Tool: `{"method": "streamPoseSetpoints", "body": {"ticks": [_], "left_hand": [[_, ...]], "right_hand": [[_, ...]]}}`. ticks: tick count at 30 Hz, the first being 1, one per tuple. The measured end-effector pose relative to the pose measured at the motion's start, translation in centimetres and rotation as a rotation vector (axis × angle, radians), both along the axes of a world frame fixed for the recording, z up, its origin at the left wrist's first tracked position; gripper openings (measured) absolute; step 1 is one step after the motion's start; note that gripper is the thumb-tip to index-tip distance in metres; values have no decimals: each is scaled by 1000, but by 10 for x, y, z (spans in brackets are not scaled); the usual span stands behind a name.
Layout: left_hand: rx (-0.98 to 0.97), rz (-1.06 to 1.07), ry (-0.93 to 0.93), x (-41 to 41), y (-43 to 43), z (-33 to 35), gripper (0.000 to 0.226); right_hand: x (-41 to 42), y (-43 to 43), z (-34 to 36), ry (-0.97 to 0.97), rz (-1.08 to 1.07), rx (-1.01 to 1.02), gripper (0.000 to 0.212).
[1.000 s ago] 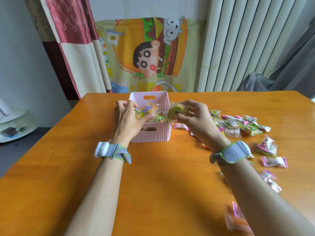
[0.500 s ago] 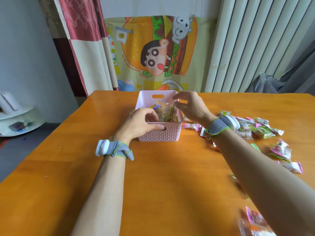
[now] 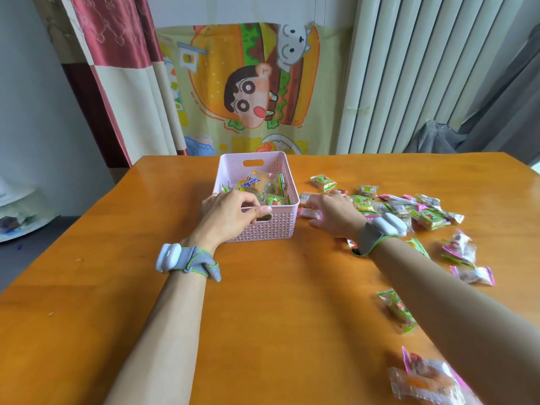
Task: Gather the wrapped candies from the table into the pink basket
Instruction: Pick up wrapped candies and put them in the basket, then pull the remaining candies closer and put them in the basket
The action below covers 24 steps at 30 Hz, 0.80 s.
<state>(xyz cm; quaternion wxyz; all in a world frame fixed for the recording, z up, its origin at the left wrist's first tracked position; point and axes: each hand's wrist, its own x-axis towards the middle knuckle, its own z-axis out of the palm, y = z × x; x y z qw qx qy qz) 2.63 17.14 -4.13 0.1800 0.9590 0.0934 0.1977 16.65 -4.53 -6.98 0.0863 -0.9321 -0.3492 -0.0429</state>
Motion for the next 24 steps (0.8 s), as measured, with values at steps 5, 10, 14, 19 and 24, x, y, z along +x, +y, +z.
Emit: {"method": "streamPoseSetpoints", "body": {"ticks": [5, 10, 14, 19, 24], "left_hand": [[20, 8, 14, 3, 4, -5, 43], [117, 25, -7, 4, 1, -9, 34], [145, 9, 0, 4, 3, -9, 27], [154, 21, -13, 6, 3, -10, 26], [183, 20, 8, 6, 2, -10, 26]], "right_hand": [[11, 13, -6, 67, -36, -1, 36], [24, 22, 0, -50, -78, 122, 26], [28, 26, 1, -28, -27, 104, 25], [20, 33, 0, 41, -20, 11, 20], [16, 36, 9, 43, -58, 12, 20]]}}
